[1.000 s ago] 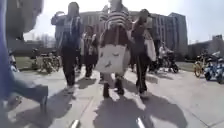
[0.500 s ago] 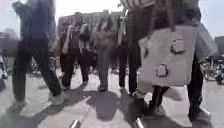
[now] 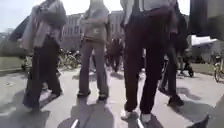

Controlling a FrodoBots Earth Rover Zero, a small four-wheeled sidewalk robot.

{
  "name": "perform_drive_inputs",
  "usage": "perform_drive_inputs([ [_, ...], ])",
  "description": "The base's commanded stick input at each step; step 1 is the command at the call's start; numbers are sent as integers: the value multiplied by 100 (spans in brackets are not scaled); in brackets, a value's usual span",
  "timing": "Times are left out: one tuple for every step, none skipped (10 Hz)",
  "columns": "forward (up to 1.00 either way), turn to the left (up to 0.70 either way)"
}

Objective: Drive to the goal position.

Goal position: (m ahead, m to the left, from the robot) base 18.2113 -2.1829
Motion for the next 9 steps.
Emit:
perform_drive_inputs([
  [85, -3],
  [85, -9],
  [85, -24],
  [85, -26],
  [85, -17],
  [85, -7],
  [85, 1],
  [85, 1],
  [85, 1],
])
